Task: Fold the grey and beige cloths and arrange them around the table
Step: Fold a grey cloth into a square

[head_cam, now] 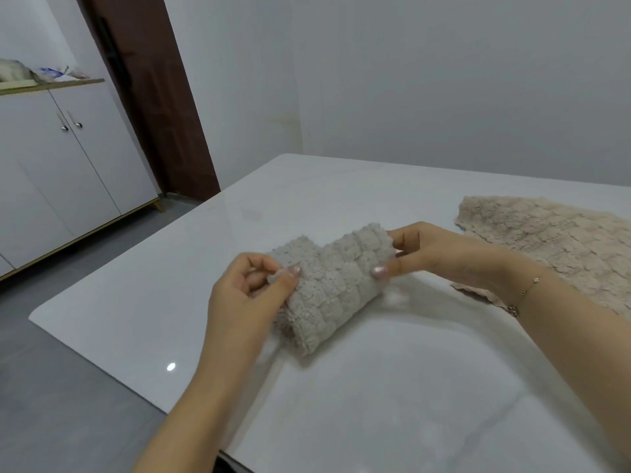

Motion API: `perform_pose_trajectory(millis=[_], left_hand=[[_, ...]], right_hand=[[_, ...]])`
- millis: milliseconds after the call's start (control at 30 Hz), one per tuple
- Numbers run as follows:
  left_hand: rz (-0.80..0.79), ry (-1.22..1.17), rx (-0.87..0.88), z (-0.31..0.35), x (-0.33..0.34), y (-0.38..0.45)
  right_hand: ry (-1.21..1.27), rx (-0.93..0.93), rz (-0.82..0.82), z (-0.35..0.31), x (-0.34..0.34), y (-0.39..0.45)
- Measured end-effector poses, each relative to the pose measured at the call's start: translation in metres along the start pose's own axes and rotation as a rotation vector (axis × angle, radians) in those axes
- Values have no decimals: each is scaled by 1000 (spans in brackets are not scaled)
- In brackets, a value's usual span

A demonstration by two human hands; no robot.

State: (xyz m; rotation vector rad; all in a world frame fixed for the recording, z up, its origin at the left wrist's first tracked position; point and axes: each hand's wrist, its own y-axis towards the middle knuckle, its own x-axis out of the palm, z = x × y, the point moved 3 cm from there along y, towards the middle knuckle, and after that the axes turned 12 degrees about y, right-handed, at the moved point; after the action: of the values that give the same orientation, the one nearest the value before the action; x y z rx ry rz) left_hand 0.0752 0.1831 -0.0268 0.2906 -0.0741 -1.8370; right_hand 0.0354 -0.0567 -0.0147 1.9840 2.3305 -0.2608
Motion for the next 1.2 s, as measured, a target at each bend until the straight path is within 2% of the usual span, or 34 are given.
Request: perform_pose_trajectory(millis=[100, 367, 667, 800, 933, 1000, 1067, 1200], left_hand=[[-3, 44, -23, 5, -19, 29], [7, 241, -164, -30, -56, 84], [84, 524, -36, -63, -65, 95], [104, 517, 3, -64, -67, 93], [141, 381, -67, -58, -70, 88], [183, 460, -4, -48, -68, 81], [203, 608, 154, -29, -57, 73], [-95, 885, 330, -6, -14, 62]], right_hand=[[78, -3, 63, -7, 5, 28], [43, 156, 173, 4, 28, 94], [-120, 141, 377, 10, 32, 110], [-154, 120, 439, 14, 36, 113], [-166, 101, 471, 16, 39, 113], [-162, 95, 482, 16, 39, 111], [-150, 95, 481, 16, 40, 109], [-93, 127, 480, 12, 38, 106]])
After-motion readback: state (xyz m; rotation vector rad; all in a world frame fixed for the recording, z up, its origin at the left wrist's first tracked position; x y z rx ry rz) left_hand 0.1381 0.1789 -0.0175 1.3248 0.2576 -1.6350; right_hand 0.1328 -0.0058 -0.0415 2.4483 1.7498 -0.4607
